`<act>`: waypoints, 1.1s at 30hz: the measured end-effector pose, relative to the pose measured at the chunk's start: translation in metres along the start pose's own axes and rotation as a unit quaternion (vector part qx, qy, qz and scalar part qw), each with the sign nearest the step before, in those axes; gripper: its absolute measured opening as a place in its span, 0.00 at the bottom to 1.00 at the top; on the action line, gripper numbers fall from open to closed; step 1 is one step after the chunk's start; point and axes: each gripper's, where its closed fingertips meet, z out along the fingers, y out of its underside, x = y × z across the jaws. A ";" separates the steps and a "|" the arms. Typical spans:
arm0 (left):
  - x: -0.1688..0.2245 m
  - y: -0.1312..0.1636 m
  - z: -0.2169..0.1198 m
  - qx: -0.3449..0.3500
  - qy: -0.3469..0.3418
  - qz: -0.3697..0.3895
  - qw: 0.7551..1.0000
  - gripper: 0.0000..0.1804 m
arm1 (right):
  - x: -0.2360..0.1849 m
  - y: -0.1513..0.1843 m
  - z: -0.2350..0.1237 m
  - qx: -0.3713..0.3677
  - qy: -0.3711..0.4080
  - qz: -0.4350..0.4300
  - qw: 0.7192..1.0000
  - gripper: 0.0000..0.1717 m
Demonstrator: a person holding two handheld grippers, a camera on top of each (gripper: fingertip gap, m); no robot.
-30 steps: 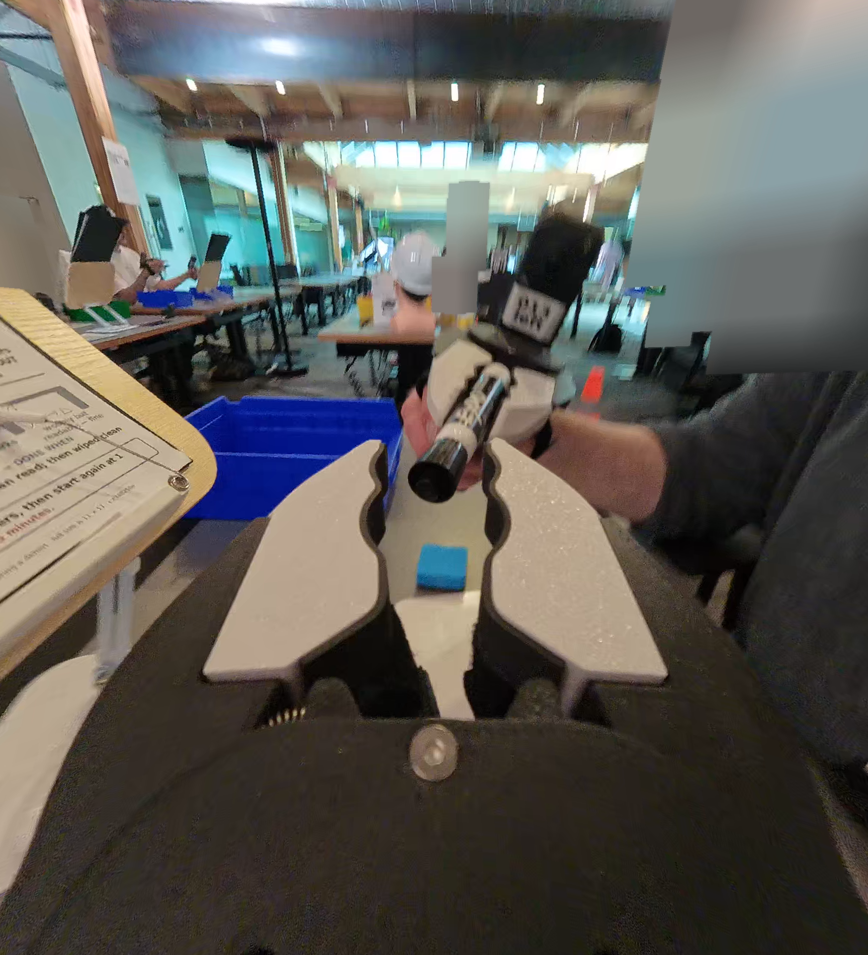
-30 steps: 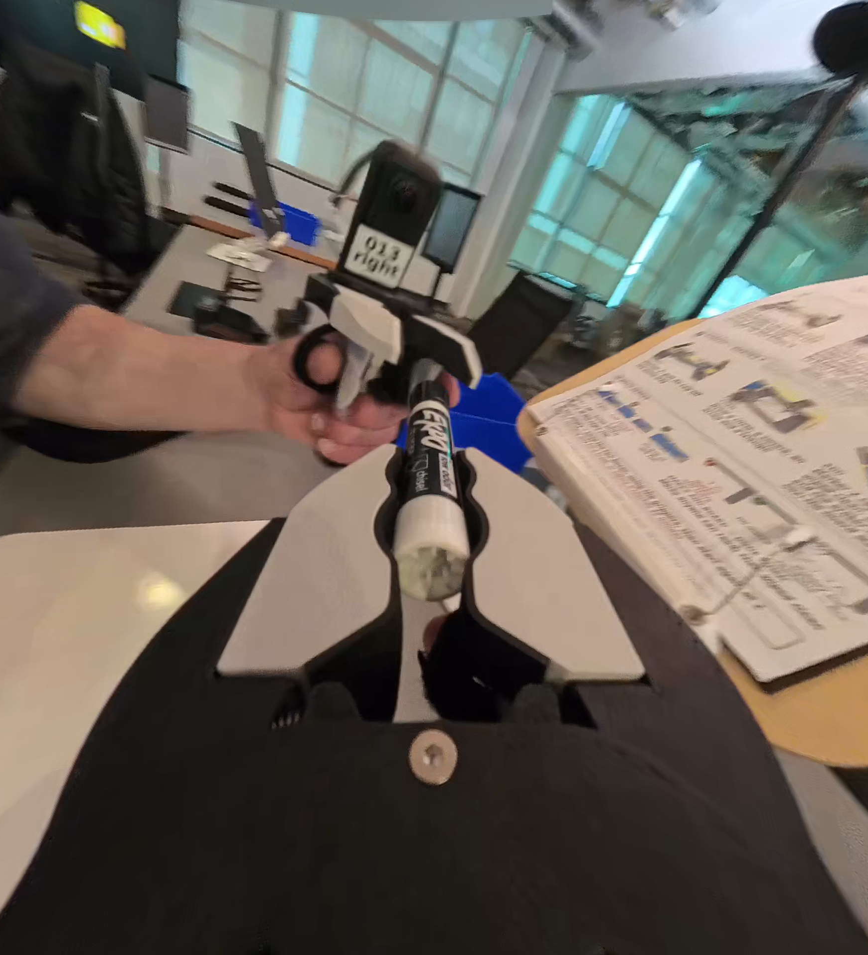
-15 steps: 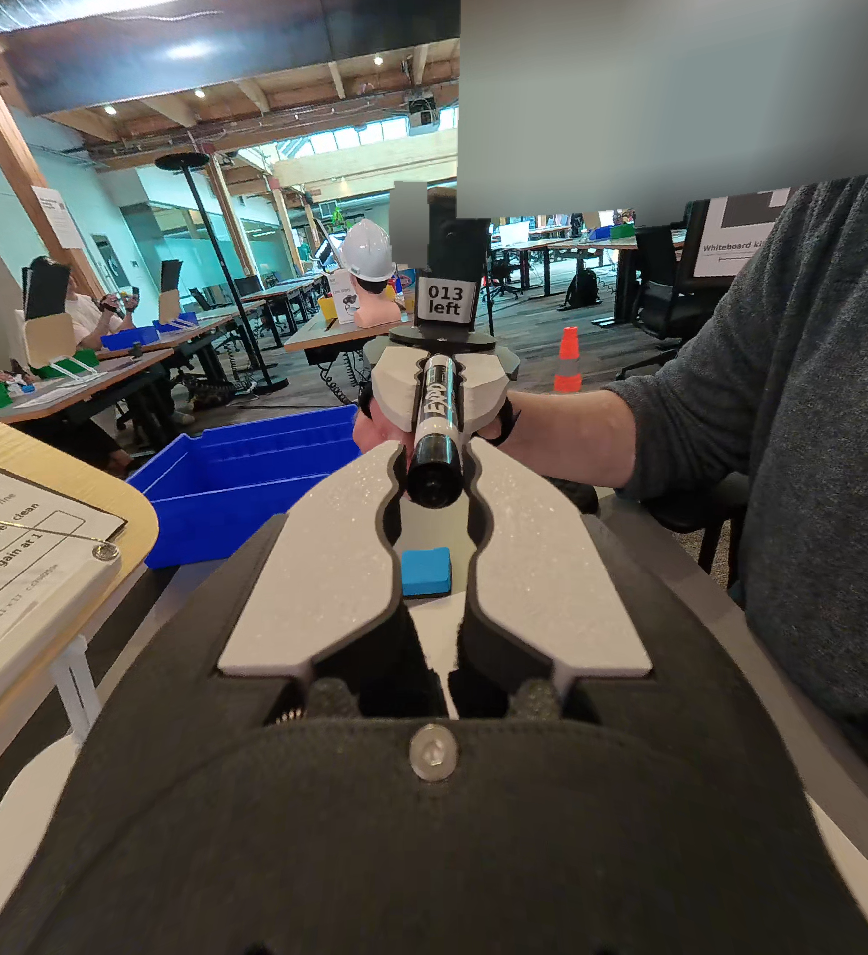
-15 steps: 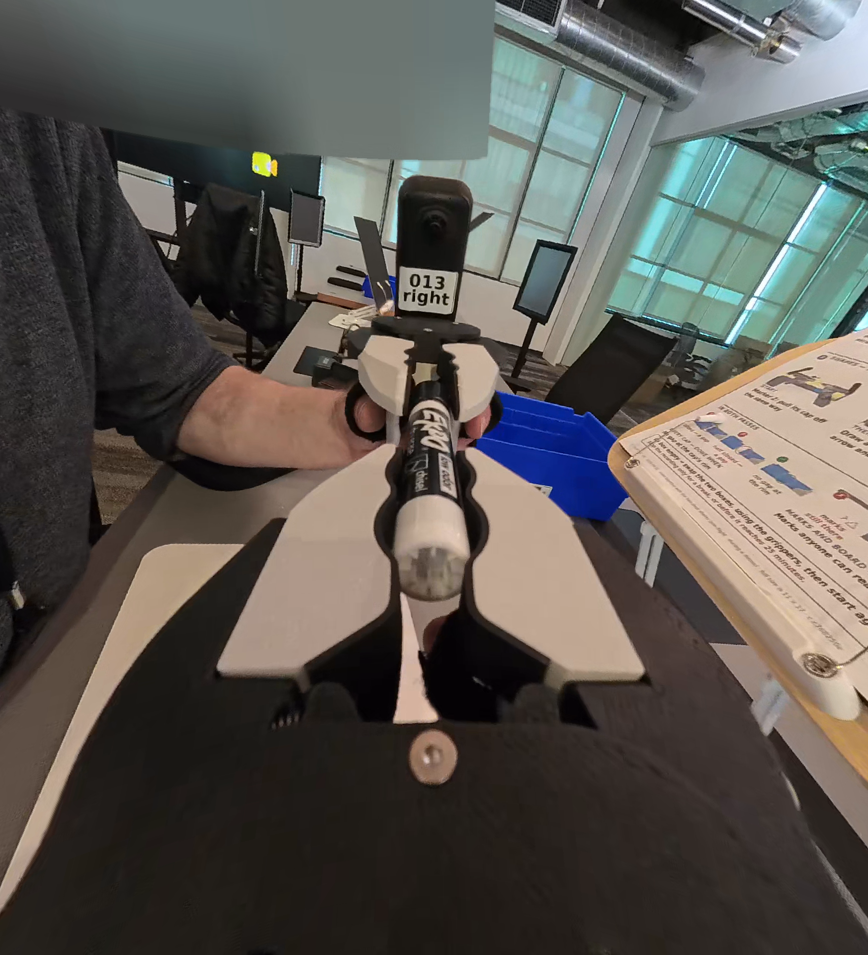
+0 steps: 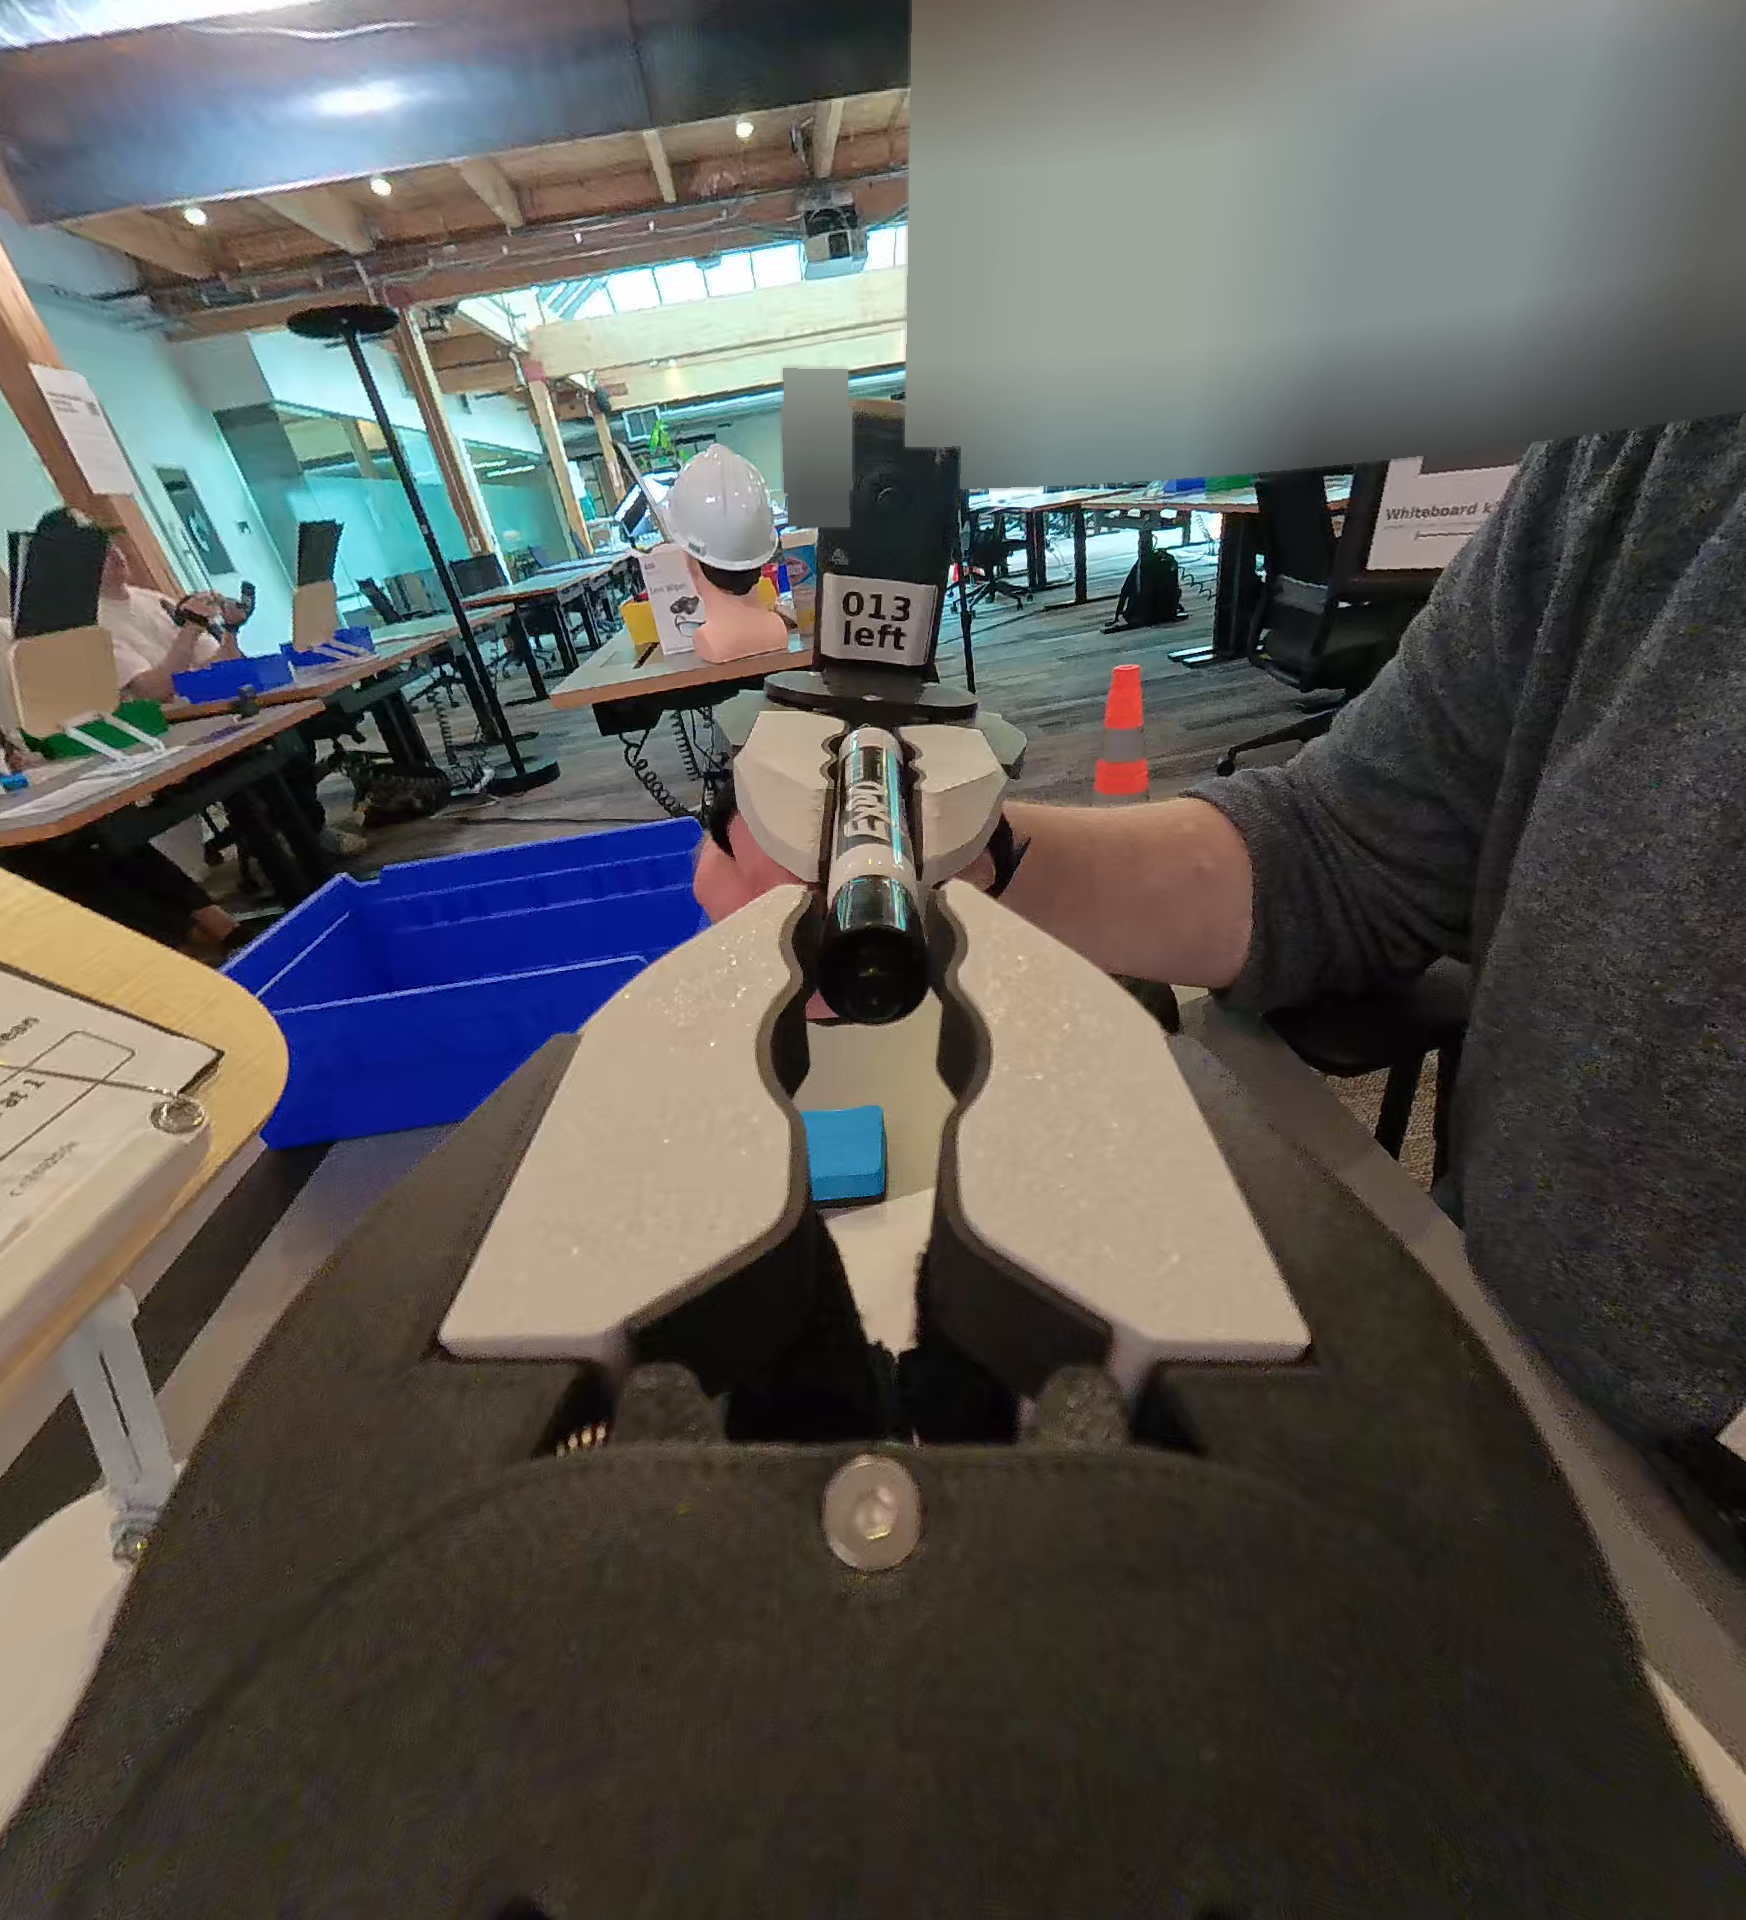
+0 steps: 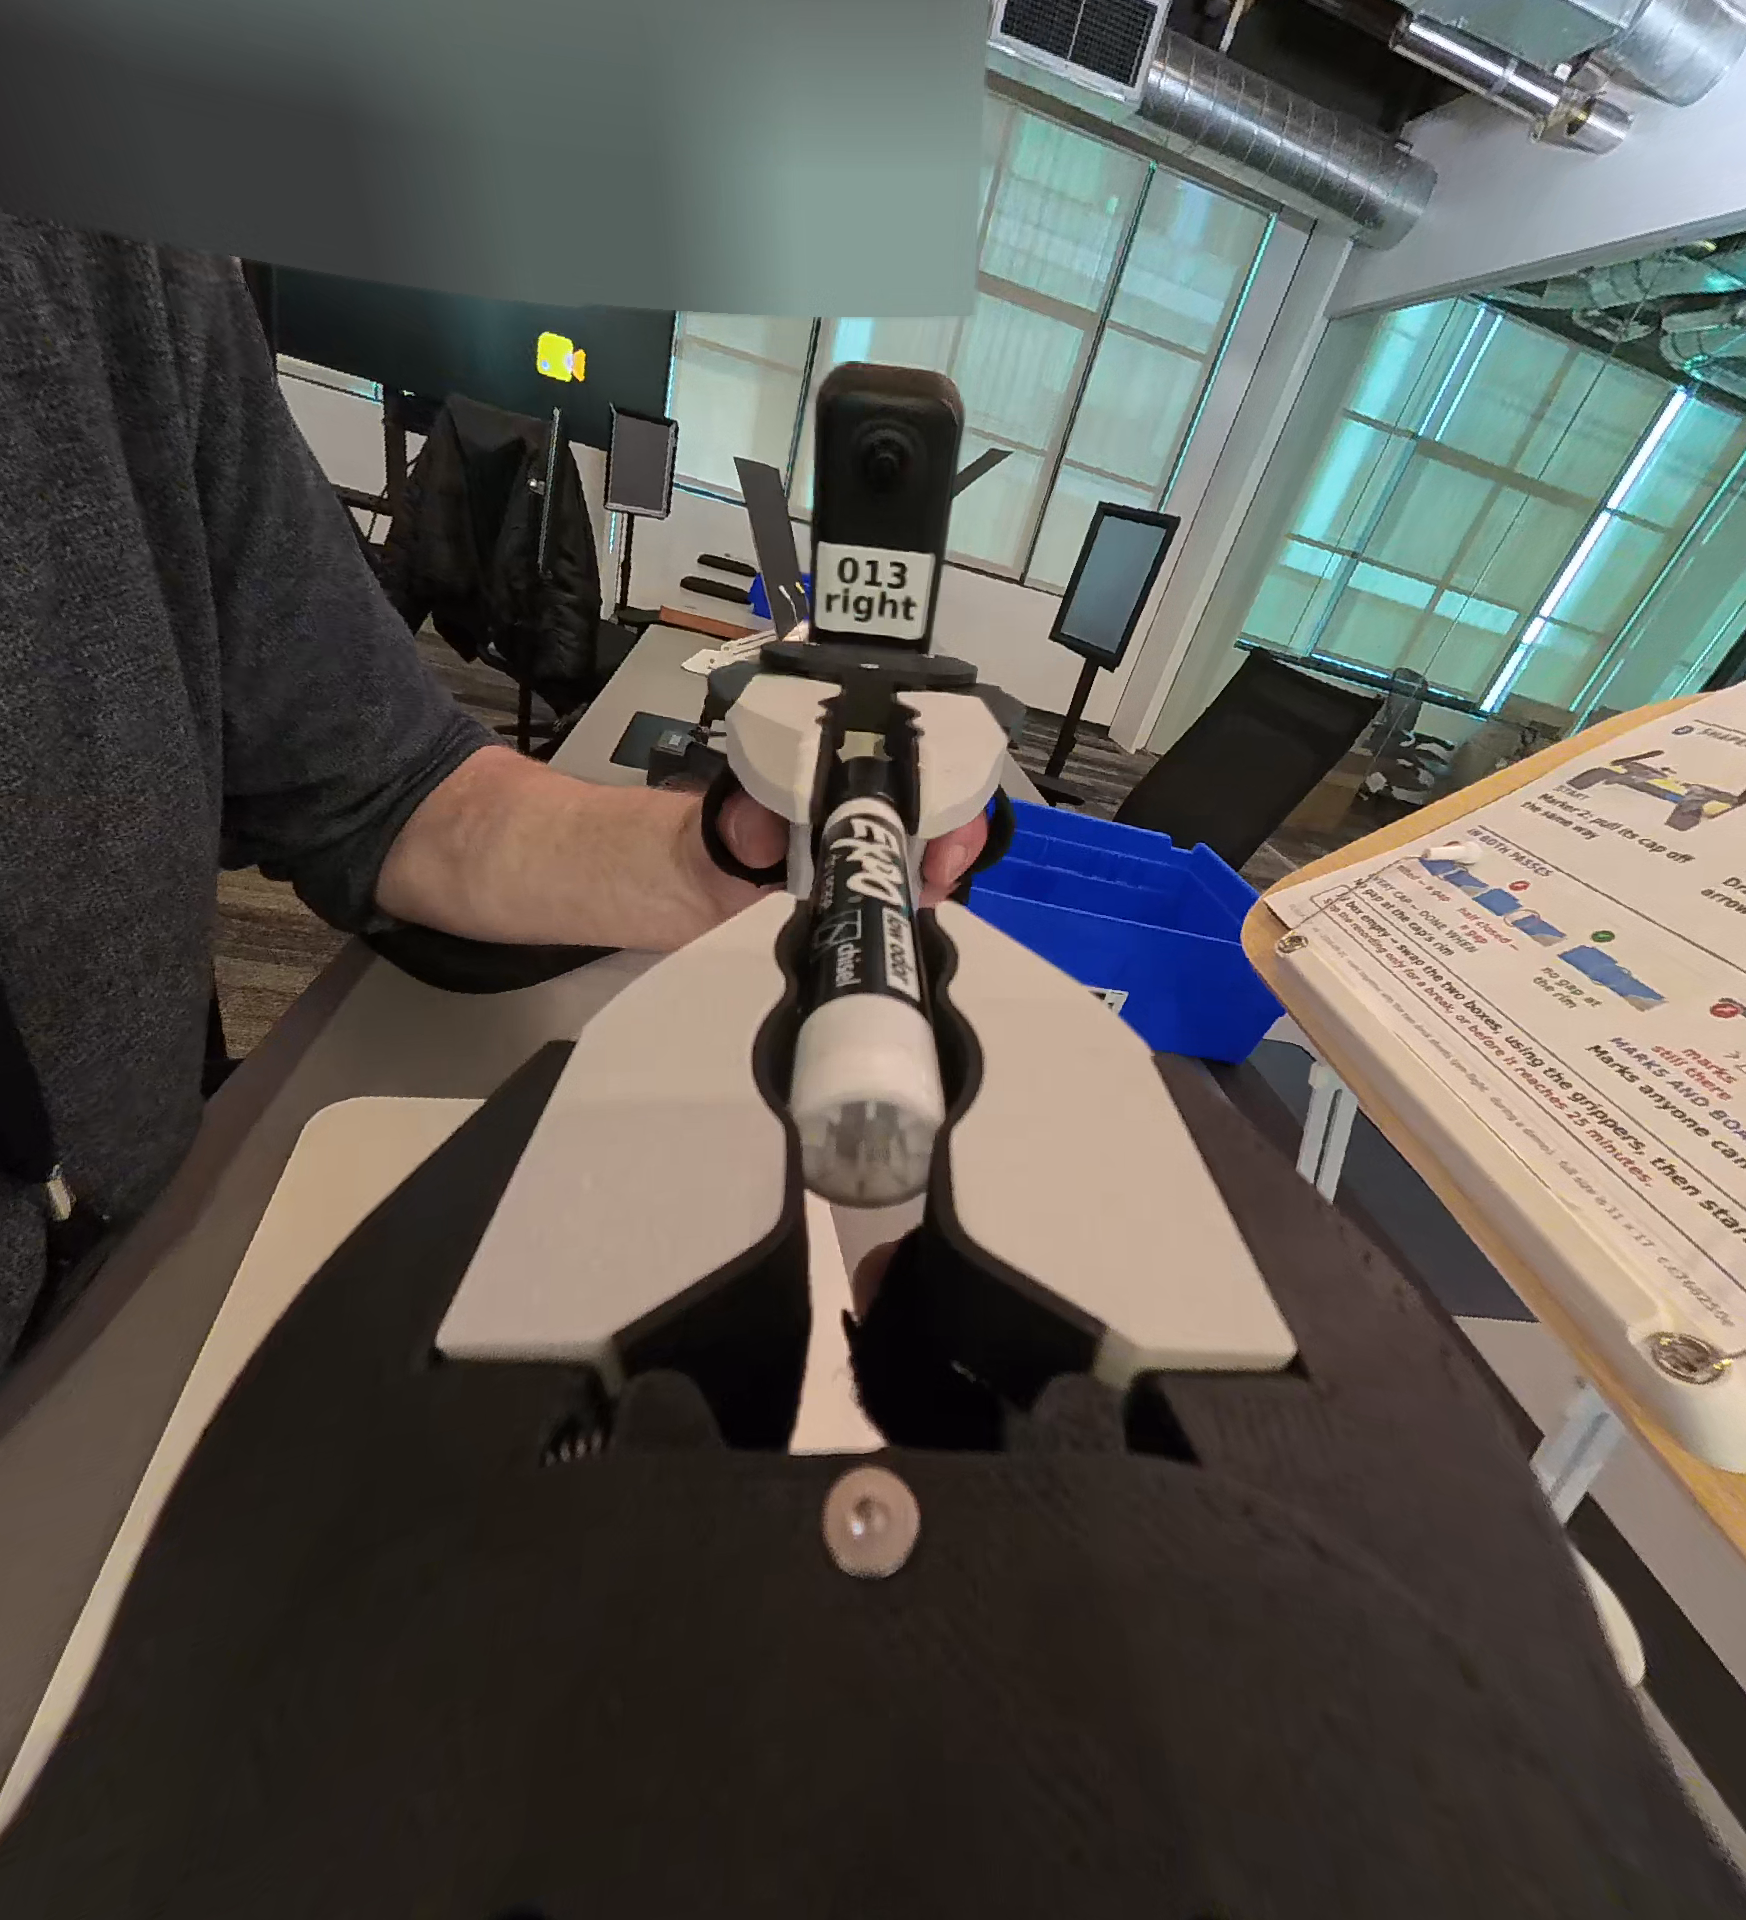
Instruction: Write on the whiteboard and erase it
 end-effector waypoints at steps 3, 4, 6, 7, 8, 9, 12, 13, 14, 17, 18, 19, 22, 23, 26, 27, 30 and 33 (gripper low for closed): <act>-0.001 -0.002 0.001 0.005 0.002 -0.015 1.000 0.12 | 0.002 -0.001 0.000 -0.003 0.005 0.001 1.000 0.13; 0.002 -0.003 0.002 0.008 0.009 -0.017 1.000 0.11 | 0.000 -0.001 0.001 -0.004 0.001 0.000 1.000 0.13; 0.006 -0.004 0.001 0.001 0.008 0.001 1.000 0.11 | -0.004 -0.002 0.003 -0.002 -0.007 -0.001 1.000 0.13; 0.006 -0.005 0.002 -0.007 0.001 0.009 1.000 0.11 | -0.004 -0.003 0.003 0.000 -0.008 0.001 1.000 0.13; 0.007 -0.009 0.002 -0.007 -0.003 0.014 1.000 0.11 | -0.005 -0.006 0.003 0.010 -0.010 0.004 1.000 0.12; 0.008 -0.012 0.002 -0.001 -0.006 0.016 1.000 0.11 | -0.005 -0.009 0.003 0.022 -0.016 0.012 1.000 0.12; 0.011 -0.020 0.001 0.013 -0.014 0.014 1.000 0.10 | -0.006 -0.014 0.004 0.030 -0.016 0.006 0.999 0.12; 0.013 -0.023 0.002 0.013 -0.014 0.015 1.000 0.10 | -0.008 -0.018 0.004 0.035 -0.021 0.003 0.999 0.12; 0.016 -0.025 0.003 0.007 -0.017 0.020 1.000 0.10 | -0.010 -0.020 0.003 0.039 -0.027 0.004 0.999 0.12; 0.011 -0.045 -0.011 0.049 -0.042 0.006 0.998 0.10 | -0.006 -0.028 -0.009 0.066 -0.027 0.014 0.997 0.12; 0.001 -0.063 -0.032 0.088 -0.061 -0.007 0.994 0.09 | 0.009 -0.042 -0.035 0.119 -0.012 0.043 0.992 0.12; -0.010 -0.066 -0.046 0.062 -0.097 0.024 0.993 0.10 | 0.022 -0.044 -0.060 0.123 0.011 0.047 0.991 0.12; -0.010 -0.048 -0.037 -0.008 -0.110 0.069 0.991 0.10 | 0.042 -0.044 -0.094 0.080 0.086 0.009 0.993 0.12; -0.011 -0.037 -0.032 -0.041 -0.100 0.073 0.991 0.10 | 0.044 -0.044 -0.095 0.061 0.093 0.005 0.994 0.12; 0.004 -0.025 -0.032 -0.094 -0.037 0.077 0.992 0.10 | 0.044 -0.034 -0.092 0.000 0.118 -0.010 0.993 0.12; 0.009 -0.013 -0.034 -0.138 -0.027 0.086 0.986 0.10 | 0.041 -0.030 -0.091 -0.019 0.120 -0.011 0.993 0.12; 0.052 0.037 -0.043 -0.238 0.059 0.070 0.967 0.10 | 0.028 -0.016 -0.088 -0.068 0.127 -0.012 0.990 0.12; 0.096 0.091 -0.061 -0.330 0.101 0.049 0.937 0.10 | 0.012 -0.006 -0.082 -0.098 0.129 -0.005 0.987 0.12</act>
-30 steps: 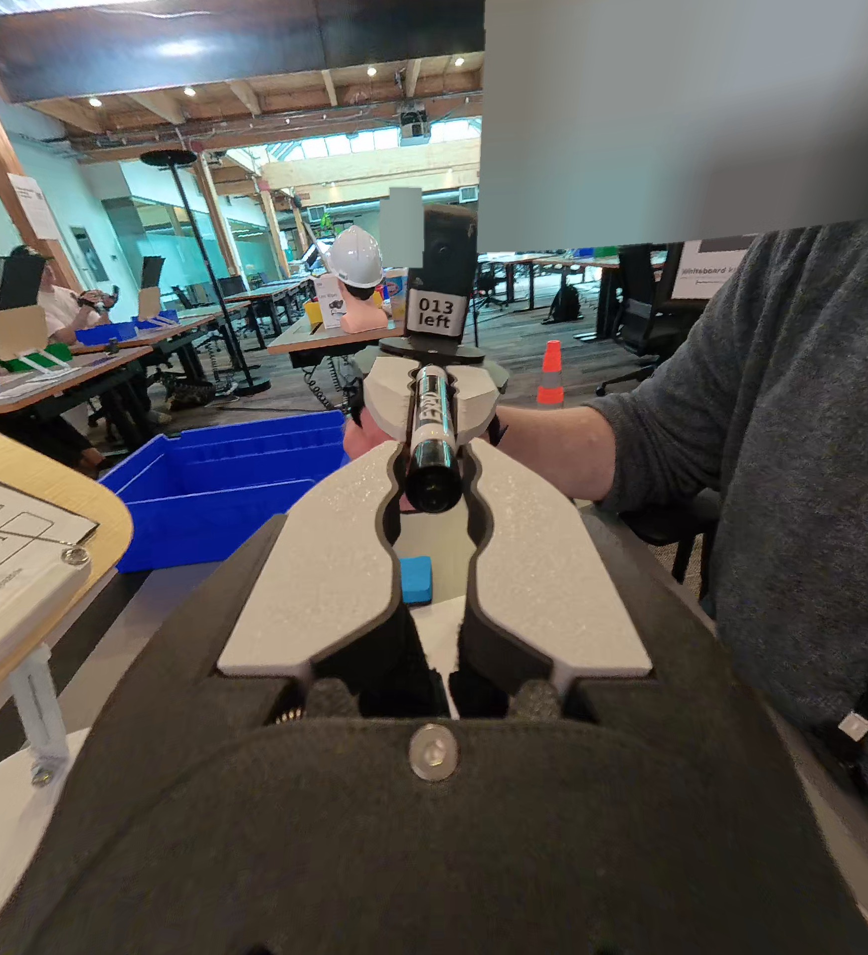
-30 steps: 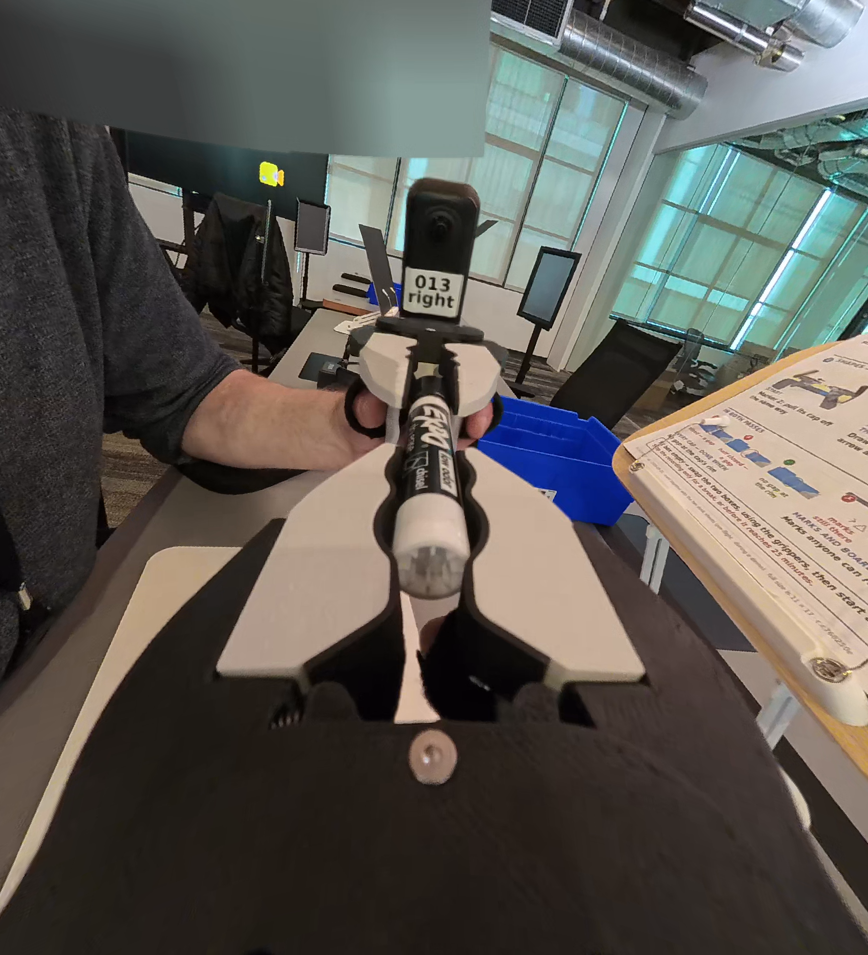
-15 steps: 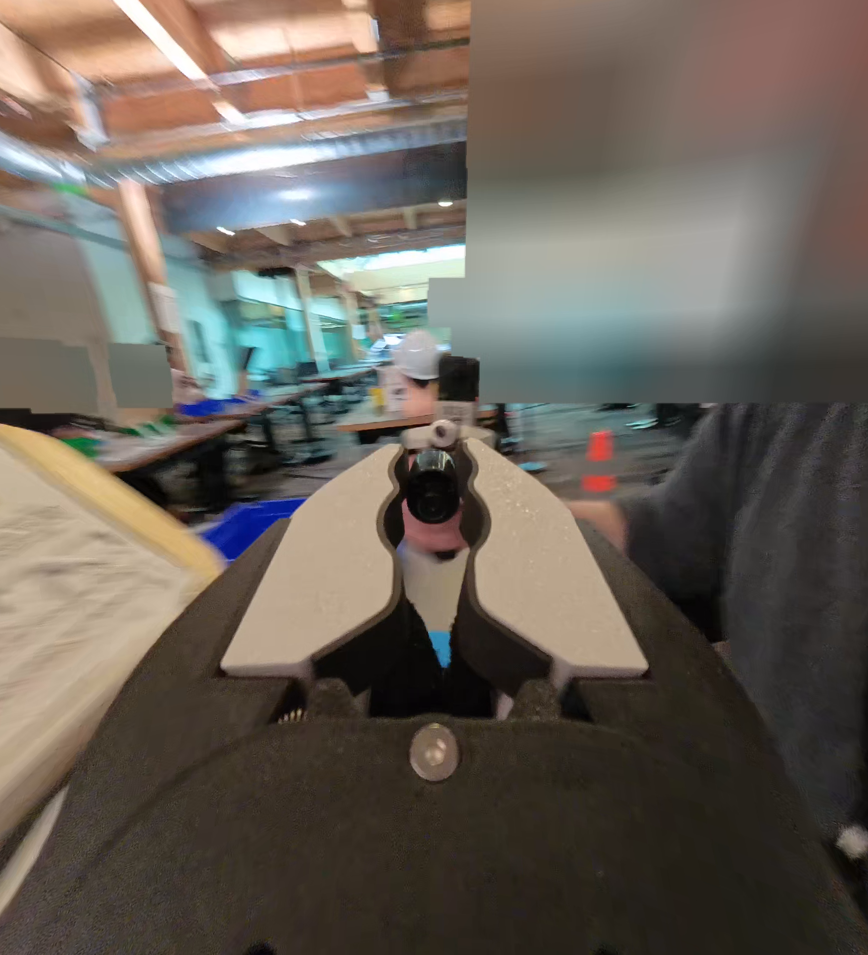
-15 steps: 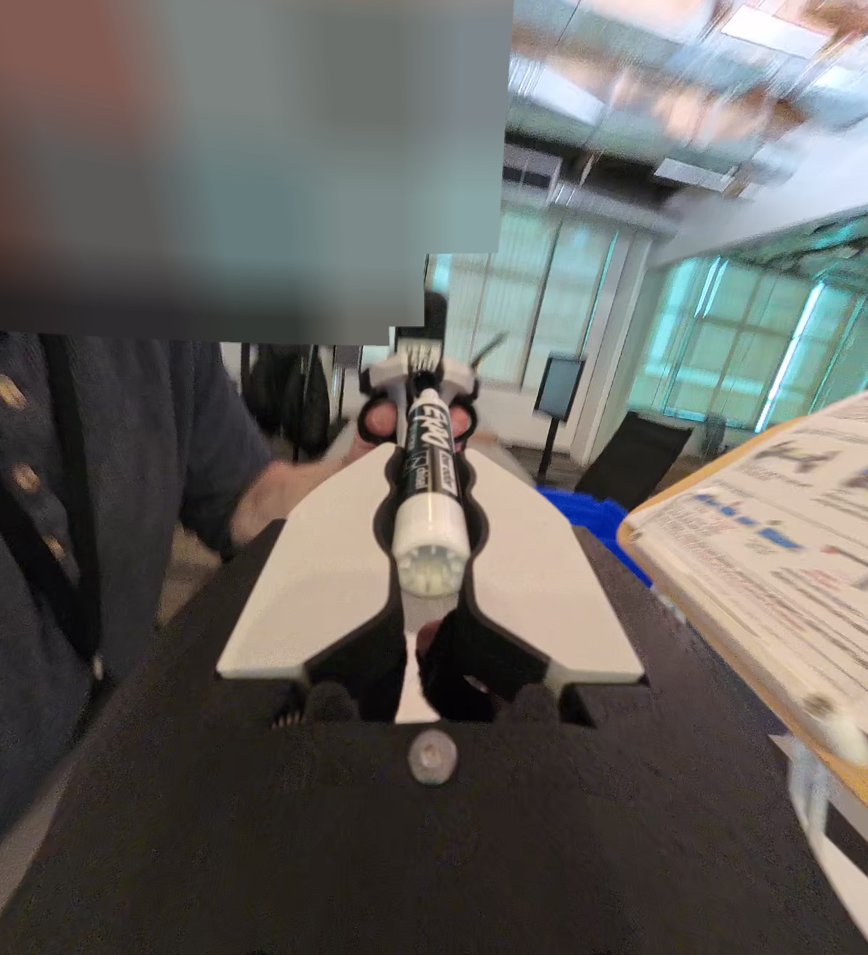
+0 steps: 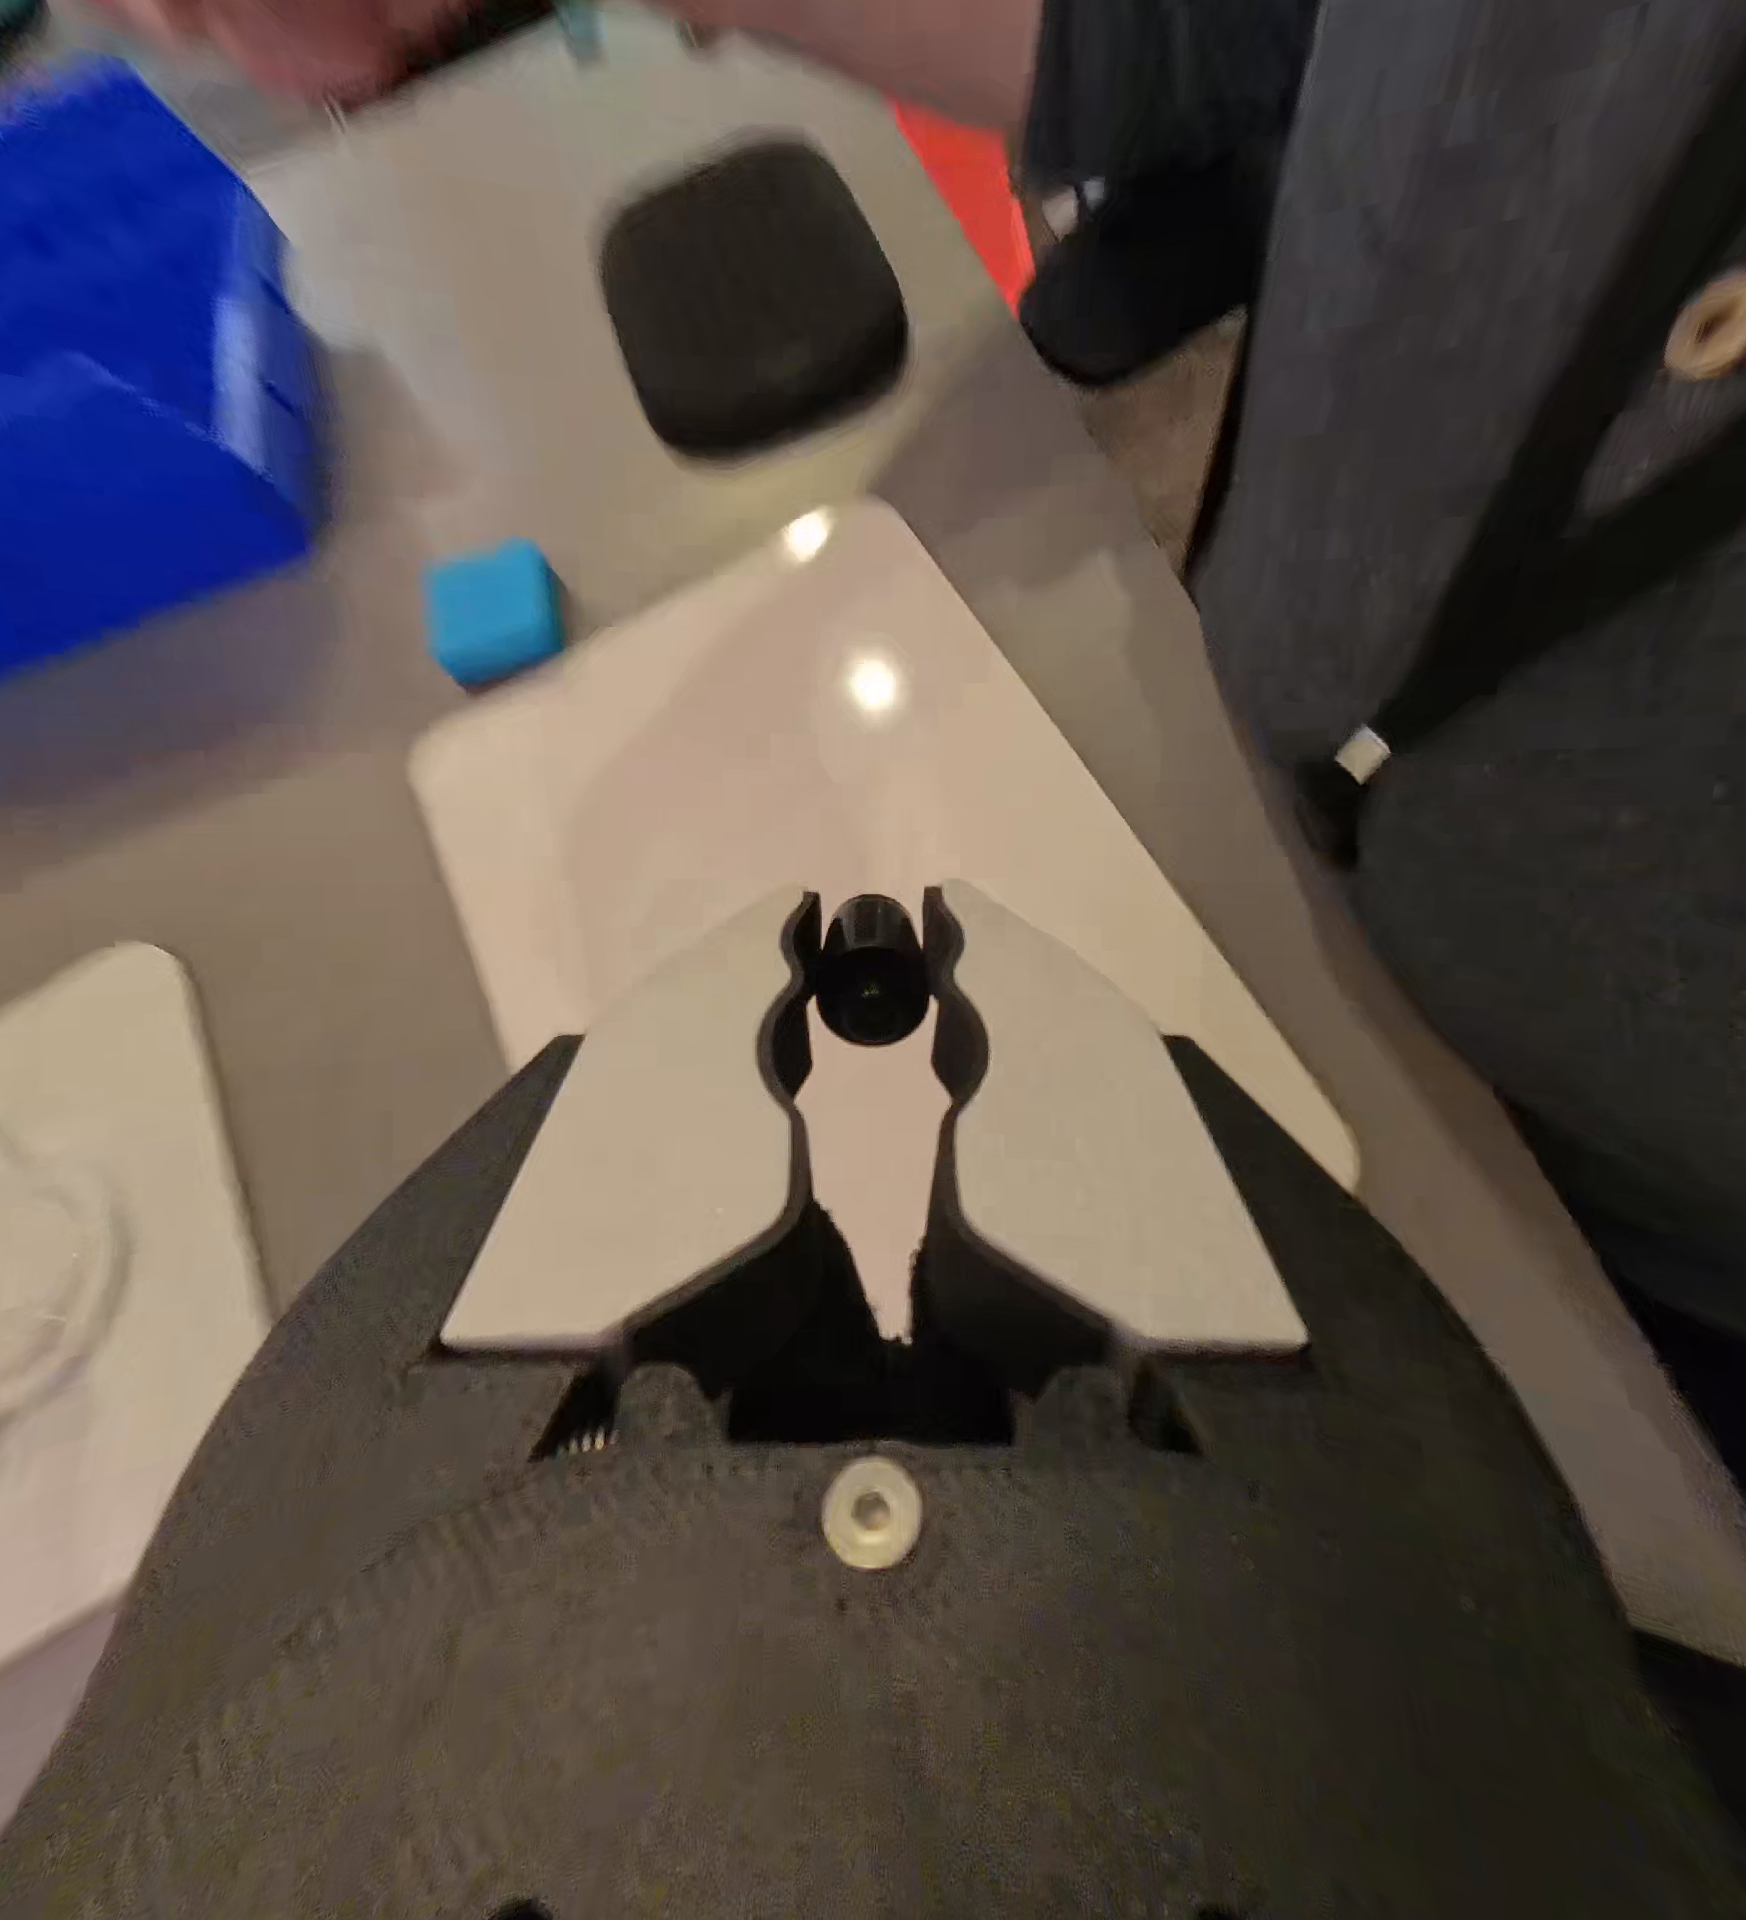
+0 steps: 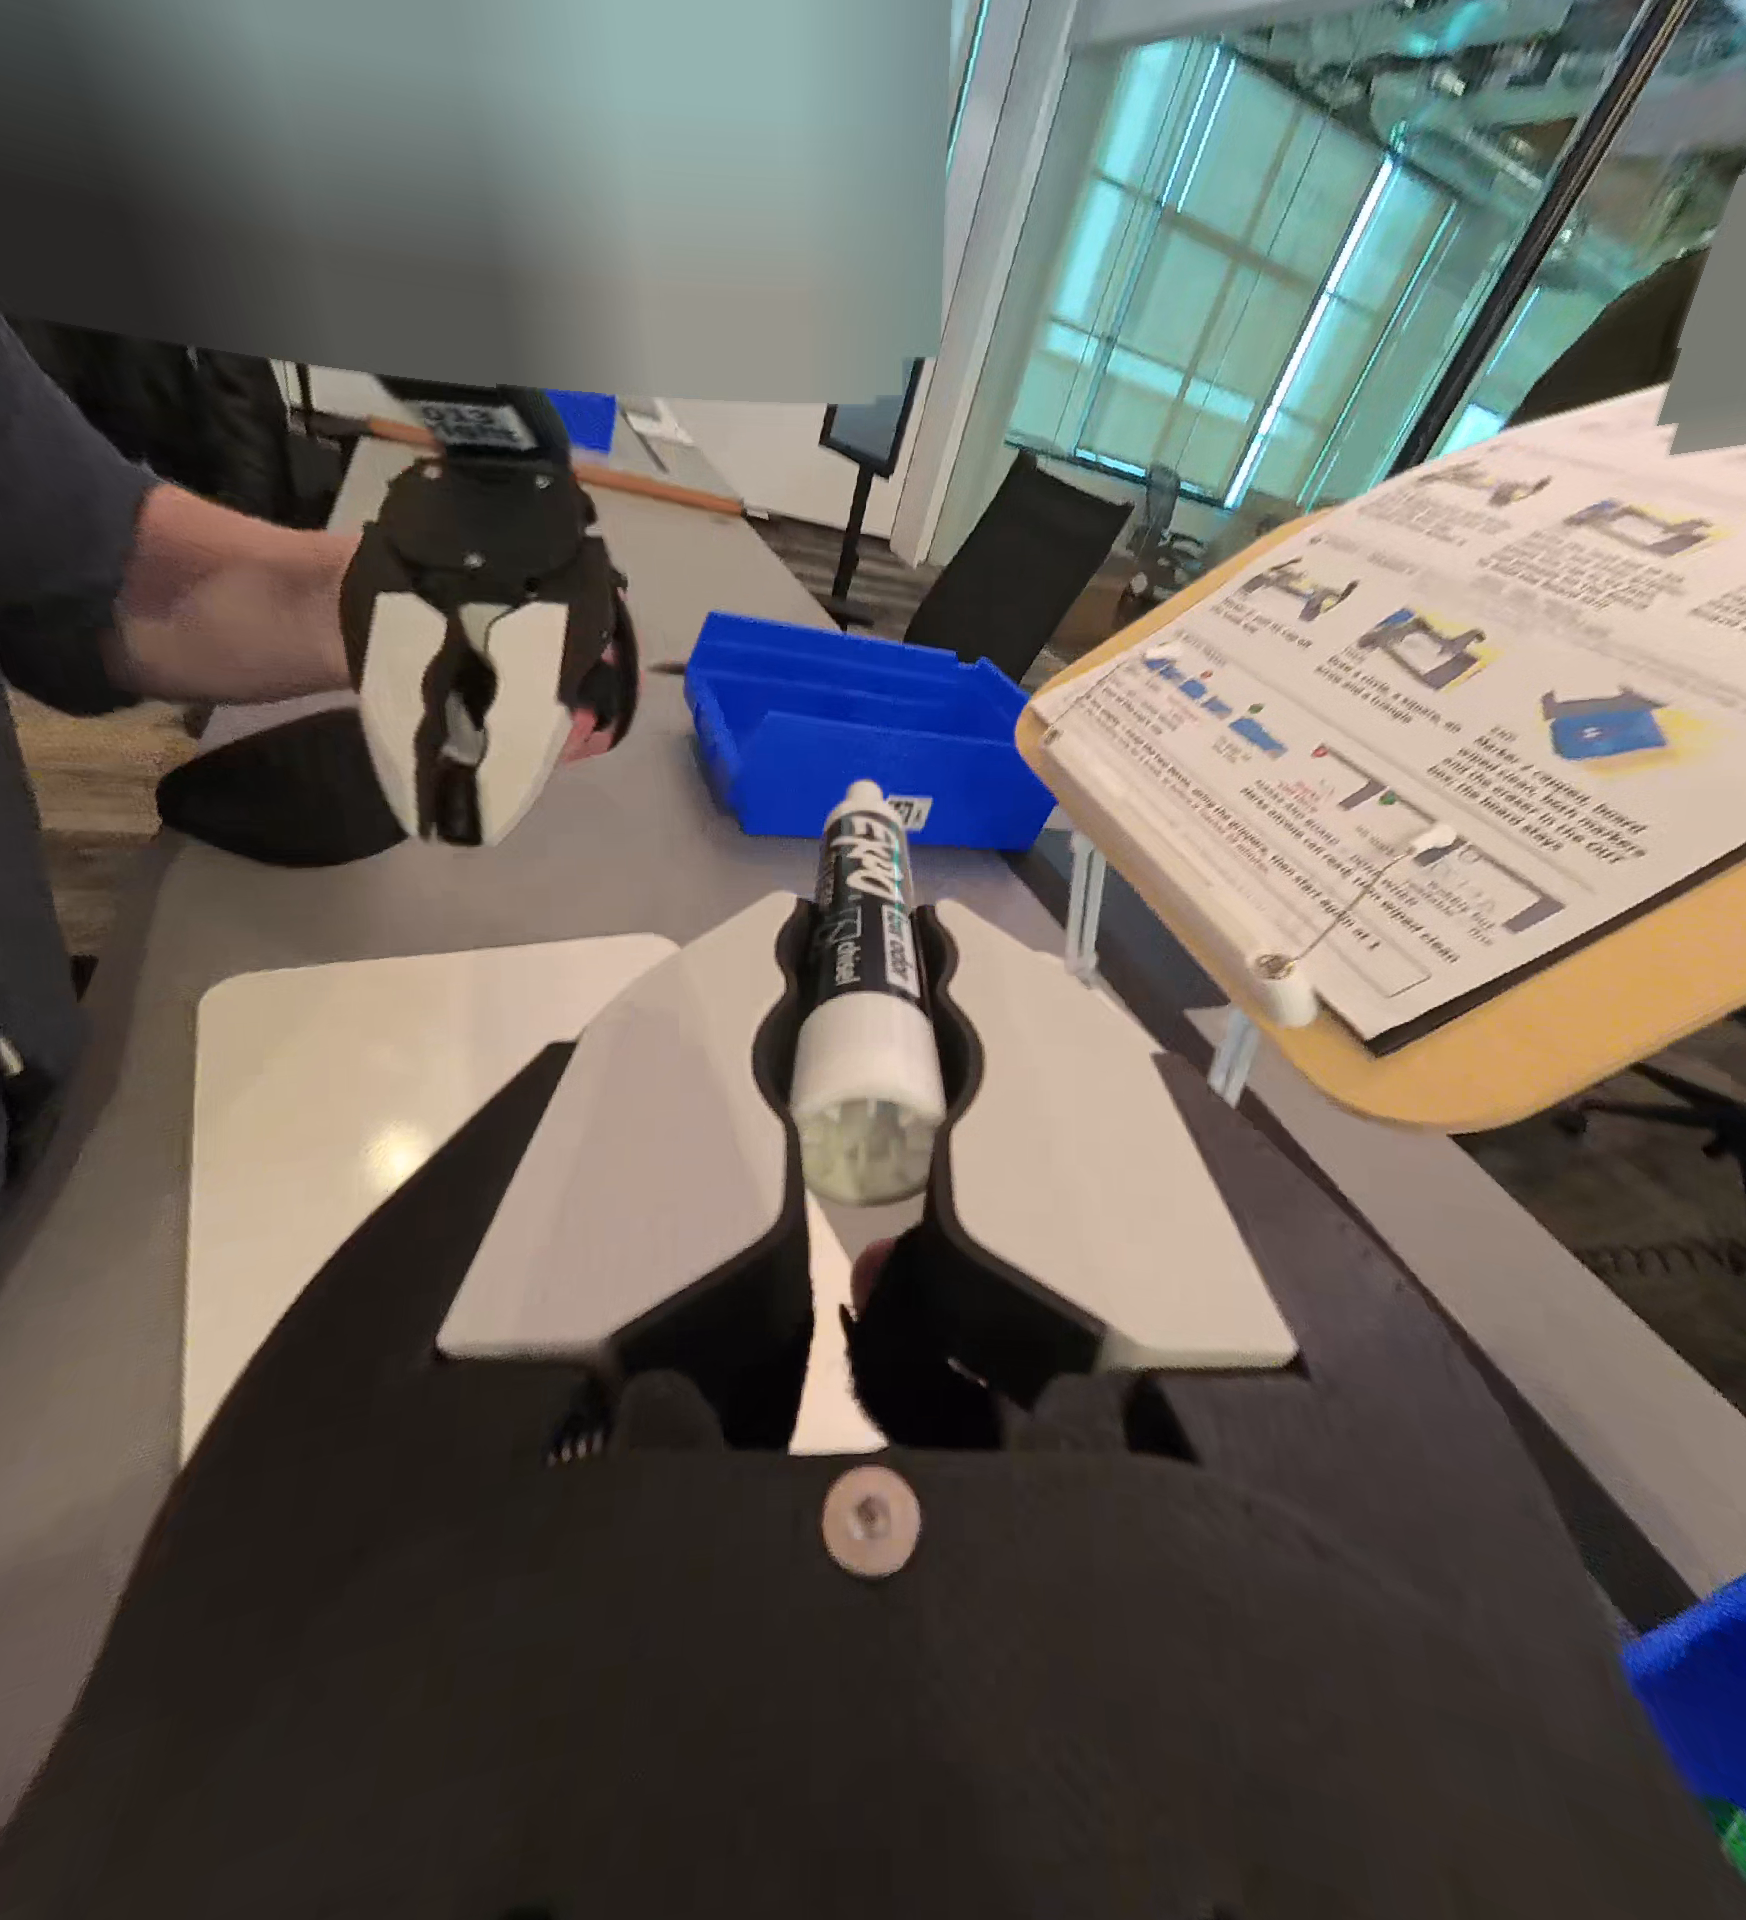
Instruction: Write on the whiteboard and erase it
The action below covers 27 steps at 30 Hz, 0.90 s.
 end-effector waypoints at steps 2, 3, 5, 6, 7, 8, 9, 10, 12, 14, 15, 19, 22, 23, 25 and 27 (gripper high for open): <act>0.028 0.021 0.012 -0.024 0.020 -0.026 0.999 0.11 | -0.014 0.003 0.006 -0.013 -0.008 -0.003 1.000 0.12; 0.040 0.031 0.016 -0.032 0.027 -0.038 0.998 0.11 | -0.021 0.004 0.009 -0.017 -0.013 -0.001 1.000 0.12; 0.056 0.050 0.022 -0.050 0.016 -0.065 0.996 0.11 | -0.032 0.008 0.018 -0.033 -0.017 -0.004 0.999 0.12; 0.065 0.058 0.024 -0.054 0.014 -0.080 0.995 0.11 | -0.037 0.009 0.023 -0.037 -0.021 -0.004 0.999 0.12; 0.074 0.064 0.027 -0.057 0.008 -0.091 0.994 0.11 | -0.043 0.010 0.028 -0.040 -0.026 -0.002 0.999 0.12; 0.081 0.069 0.029 -0.059 0.000 -0.098 0.993 0.11 | -0.048 0.012 0.032 -0.046 -0.028 -0.001 0.999 0.12; 0.087 0.073 0.031 -0.065 -0.010 -0.102 0.993 0.11 | -0.053 0.015 0.037 -0.056 -0.027 -0.001 0.998 0.12; 0.091 0.079 0.032 -0.077 -0.022 -0.102 0.992 0.11 | -0.057 0.019 0.043 -0.068 -0.024 0.000 0.997 0.12; 0.101 0.090 0.036 -0.096 -0.027 -0.102 0.990 0.11 | -0.066 0.028 0.054 -0.097 -0.016 0.009 0.995 0.12; 0.108 0.100 0.038 -0.114 -0.028 -0.097 0.988 0.11 | -0.080 0.038 0.068 -0.134 -0.014 0.013 0.991 0.12; 0.112 0.104 0.039 -0.123 -0.026 -0.095 0.988 0.11 | -0.087 0.045 0.076 -0.156 -0.013 0.013 0.988 0.12; 0.116 0.110 0.038 -0.130 -0.038 -0.089 0.987 0.11 | -0.108 0.069 0.105 -0.235 -0.007 0.019 0.972 0.12; 0.118 0.111 0.038 -0.130 -0.041 -0.082 0.987 0.11 | -0.119 0.084 0.126 -0.278 -0.008 0.023 0.960 0.12; 0.118 0.111 0.038 -0.128 -0.041 -0.082 0.988 0.11 | -0.120 0.090 0.131 -0.297 -0.006 0.017 0.955 0.12; 0.119 0.111 0.038 -0.127 -0.040 -0.075 0.988 0.11 | -0.122 0.100 0.140 -0.332 -0.007 0.008 0.943 0.12; 0.119 0.111 0.039 -0.123 -0.037 -0.075 0.989 0.11 | -0.127 0.109 0.150 -0.358 -0.016 0.010 0.934 0.12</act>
